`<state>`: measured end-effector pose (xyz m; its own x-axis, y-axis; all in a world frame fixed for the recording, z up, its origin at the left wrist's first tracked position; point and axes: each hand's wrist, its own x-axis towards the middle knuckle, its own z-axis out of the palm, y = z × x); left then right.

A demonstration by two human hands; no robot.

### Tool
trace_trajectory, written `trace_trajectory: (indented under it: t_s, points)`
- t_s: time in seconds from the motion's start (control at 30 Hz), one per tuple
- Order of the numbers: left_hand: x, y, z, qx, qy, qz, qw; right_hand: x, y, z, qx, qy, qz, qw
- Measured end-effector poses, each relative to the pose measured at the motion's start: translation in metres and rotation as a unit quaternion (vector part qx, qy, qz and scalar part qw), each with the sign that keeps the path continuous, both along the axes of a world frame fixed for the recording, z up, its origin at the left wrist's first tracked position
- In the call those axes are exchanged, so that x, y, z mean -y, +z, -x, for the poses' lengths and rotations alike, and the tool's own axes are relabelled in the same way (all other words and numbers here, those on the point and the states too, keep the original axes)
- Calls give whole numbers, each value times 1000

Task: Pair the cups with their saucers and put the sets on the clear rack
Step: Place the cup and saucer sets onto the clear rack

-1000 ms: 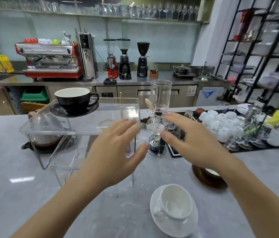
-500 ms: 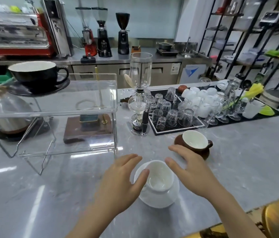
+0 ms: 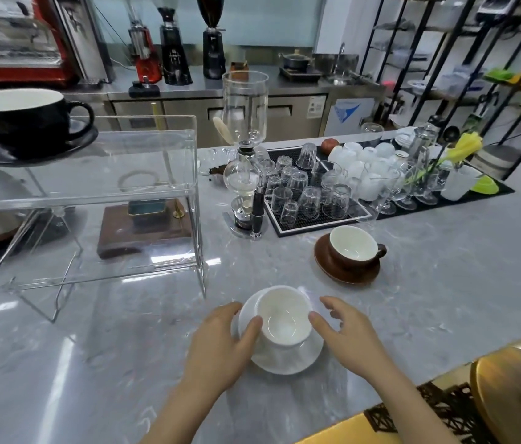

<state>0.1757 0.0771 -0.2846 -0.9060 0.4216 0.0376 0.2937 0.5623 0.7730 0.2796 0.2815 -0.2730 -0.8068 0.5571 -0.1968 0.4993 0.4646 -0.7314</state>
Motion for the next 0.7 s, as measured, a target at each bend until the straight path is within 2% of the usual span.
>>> trace_trajectory:
  t_s: [0.13,0.33,0.43,0.5,0.7]
  points:
    - [-2,-5,4,37,1,5,999,-1,-9,3,10,-13,28,999]
    - [-6,-8,12,182,56,-39,981,-4,-14,2,-2,-66,126,990]
    - [-8,-11,16,303,87,-96,944,-6,-15,3,-28,-89,239,967]
    - [-8,-12,20,365,84,-124,919,-7,-14,5,-27,-86,275,957]
    - [-8,-16,25,425,82,-162,887,-14,-16,7,1,-86,313,946]
